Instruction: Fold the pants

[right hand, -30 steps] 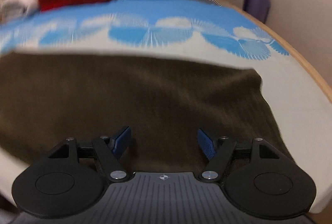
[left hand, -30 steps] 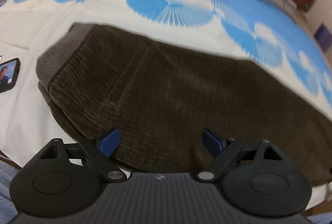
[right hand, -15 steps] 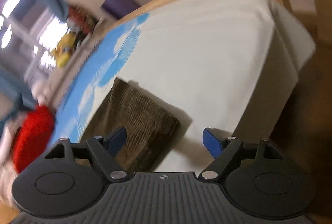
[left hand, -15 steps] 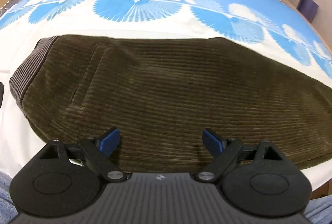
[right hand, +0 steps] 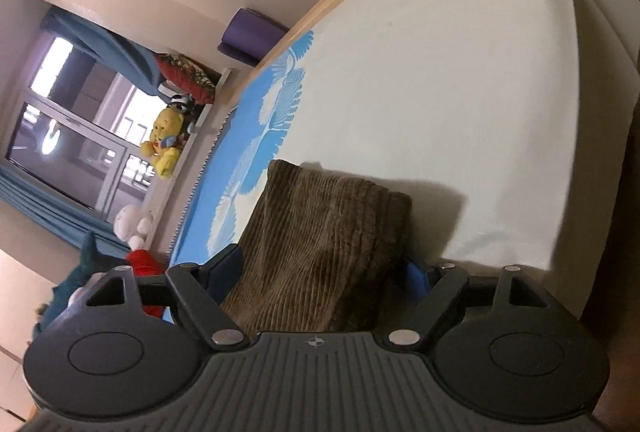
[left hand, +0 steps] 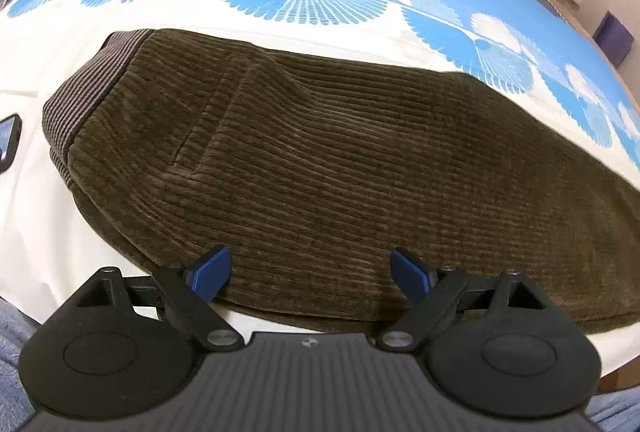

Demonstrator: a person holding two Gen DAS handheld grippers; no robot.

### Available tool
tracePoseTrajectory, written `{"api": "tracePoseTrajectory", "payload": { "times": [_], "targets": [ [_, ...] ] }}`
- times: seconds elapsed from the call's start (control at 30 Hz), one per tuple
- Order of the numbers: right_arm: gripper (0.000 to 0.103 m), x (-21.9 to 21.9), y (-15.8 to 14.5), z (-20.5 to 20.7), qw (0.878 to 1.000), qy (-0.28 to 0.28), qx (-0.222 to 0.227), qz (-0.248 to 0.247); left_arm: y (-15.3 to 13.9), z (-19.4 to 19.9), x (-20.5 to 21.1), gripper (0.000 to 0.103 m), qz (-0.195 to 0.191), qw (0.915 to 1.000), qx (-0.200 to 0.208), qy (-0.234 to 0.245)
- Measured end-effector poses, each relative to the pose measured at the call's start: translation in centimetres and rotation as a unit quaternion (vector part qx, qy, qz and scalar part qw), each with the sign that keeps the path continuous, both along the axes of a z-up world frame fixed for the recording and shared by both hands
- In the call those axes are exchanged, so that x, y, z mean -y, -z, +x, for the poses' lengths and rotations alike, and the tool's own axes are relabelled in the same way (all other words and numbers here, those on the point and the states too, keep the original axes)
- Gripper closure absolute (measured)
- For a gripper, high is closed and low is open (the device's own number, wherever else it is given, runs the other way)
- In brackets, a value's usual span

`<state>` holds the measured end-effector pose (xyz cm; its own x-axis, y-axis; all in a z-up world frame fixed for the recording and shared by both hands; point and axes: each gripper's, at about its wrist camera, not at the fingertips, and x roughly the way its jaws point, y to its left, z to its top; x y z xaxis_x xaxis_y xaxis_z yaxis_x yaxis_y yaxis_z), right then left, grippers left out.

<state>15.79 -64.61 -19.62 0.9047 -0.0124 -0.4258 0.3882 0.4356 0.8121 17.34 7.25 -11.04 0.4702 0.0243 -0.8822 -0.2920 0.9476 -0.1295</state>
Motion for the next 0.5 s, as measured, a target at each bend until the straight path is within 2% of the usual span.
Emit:
{"api": "tracePoseTrajectory", "payload": {
  "times": [0.07, 0.1, 0.13, 0.17, 0.2, 0.27, 0.33, 0.4, 0.43, 0.5],
  "targets": [
    [0.022, 0.2, 0.2, -0.1, 1.0, 0.013, 0.003, 0.004, -0.1, 0.2, -0.3, 0.013, -0.009, 1.0, 0.001, -0.004],
    [0.041, 0.1, 0.1, -0.1, 1.0, 0.022, -0.006, 0.001, -0.2, 0.3, -0.4, 0.013, -0.011, 0.9999, 0.001, -0.005],
    [0.083, 0.2, 0.2, 0.1, 0.999, 0.033, -0.025, -0.003, -0.4, 0.4, -0.4, 0.013, -0.014, 0.9999, 0.003, -0.005],
    [0.083, 0.4, 0.5, 0.4, 0.998, 0.038, -0.055, 0.007, -0.6, 0.3, -0.4, 0.013, -0.018, 0.9998, 0.005, -0.006],
    [0.083, 0.6, 0.7, 0.5, 0.996, 0.047, -0.064, 0.028, -0.9, 0.4, -0.6, 0.013, -0.026, 0.9996, 0.008, -0.007],
    [0.084, 0.2, -0.6, 0.9, 0.993, 0.062, -0.091, 0.031, -1.6, 0.4, -0.8, 0.013, -0.04, 0.9991, 0.014, -0.01],
    [0.085, -1.3, -3.3, 2.5, 0.989, 0.061, -0.131, -0.026, -2.3, 0.7, -1.0, 0.013, -0.053, 0.9983, 0.02, -0.011],
    [0.085, -4.7, -7.6, 4.9, 0.983, 0.029, -0.134, -0.121, -3.2, 1.0, -1.0, 0.013, -0.065, 0.9974, 0.028, -0.013],
    [0.085, -6.6, -9.5, 5.9, 0.977, 0.01, -0.131, -0.165, -3.6, 1.1, -1.0, 0.013, -0.069, 0.997, 0.033, -0.012],
    [0.085, -13.0, -13.9, 8.0, 0.955, -0.046, -0.097, -0.276, -4.4, 1.4, -0.8, 0.013, -0.082, 0.9955, 0.046, -0.011]
  ]
}}
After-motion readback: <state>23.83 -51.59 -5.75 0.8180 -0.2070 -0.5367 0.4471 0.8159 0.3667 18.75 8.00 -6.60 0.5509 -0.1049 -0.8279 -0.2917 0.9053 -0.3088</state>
